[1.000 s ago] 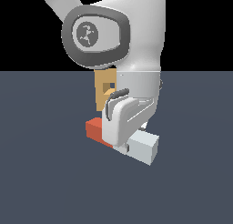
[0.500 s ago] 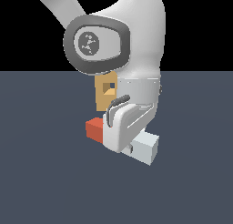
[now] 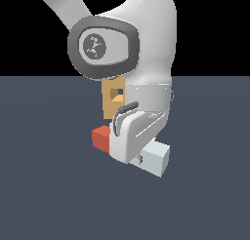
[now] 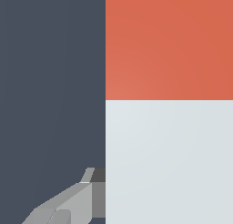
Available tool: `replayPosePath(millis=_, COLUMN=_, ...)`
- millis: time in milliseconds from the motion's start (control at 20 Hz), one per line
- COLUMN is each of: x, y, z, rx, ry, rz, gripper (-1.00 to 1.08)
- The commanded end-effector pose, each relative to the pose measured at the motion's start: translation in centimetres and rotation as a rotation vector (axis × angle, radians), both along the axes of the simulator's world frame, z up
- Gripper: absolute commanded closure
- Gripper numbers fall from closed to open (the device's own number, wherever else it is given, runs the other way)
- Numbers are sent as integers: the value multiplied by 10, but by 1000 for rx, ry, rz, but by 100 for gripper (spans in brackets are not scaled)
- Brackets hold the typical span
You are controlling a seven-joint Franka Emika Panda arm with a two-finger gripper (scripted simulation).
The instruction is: Insert the peg into the horizontal hole in a box.
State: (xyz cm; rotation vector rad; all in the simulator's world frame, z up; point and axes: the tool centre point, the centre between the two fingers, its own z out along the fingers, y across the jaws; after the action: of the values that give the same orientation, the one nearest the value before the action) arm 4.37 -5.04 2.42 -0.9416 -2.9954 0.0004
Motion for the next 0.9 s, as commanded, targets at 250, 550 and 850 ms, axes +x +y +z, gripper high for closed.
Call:
replayPosePath(millis=250, x=-9, y=4, z=5, rx=0, ry=-1, rz=-61, gripper=108)
replayPosePath(millis=550, x=-24, y=10, z=13, rx=0, ry=-1, rz=-165, gripper=108)
replayPosePath(millis=850, x=-43, y=22, z=25, rx=0, ry=-1, rz=-310, gripper=108)
